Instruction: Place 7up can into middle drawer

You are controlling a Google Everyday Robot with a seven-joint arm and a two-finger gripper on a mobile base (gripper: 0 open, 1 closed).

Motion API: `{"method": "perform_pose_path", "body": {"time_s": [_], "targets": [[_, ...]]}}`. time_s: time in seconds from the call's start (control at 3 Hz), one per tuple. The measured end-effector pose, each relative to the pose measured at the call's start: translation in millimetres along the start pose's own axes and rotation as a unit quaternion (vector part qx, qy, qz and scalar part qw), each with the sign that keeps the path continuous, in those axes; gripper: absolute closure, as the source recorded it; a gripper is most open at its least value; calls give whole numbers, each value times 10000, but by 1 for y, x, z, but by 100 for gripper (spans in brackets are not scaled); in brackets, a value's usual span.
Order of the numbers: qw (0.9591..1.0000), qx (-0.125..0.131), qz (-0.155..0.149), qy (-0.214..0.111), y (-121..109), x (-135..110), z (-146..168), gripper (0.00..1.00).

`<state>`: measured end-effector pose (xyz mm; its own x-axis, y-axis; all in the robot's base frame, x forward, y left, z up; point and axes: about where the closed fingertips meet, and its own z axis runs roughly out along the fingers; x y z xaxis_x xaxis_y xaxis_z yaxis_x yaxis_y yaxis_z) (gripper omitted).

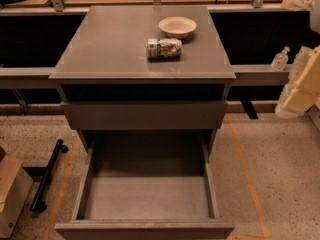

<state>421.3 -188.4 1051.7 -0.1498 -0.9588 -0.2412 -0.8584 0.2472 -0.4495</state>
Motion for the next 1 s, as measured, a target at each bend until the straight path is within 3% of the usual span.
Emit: {"method": "perform_pose_path", "body": {"time_s": [0.33, 0.67, 1.0], "targets": [[10000, 1, 0, 0, 0, 0, 0, 0], [9996, 134, -38, -235, -13, -18, 7, 0], [9971, 279, -63, -701, -51, -49, 29, 0]]}}
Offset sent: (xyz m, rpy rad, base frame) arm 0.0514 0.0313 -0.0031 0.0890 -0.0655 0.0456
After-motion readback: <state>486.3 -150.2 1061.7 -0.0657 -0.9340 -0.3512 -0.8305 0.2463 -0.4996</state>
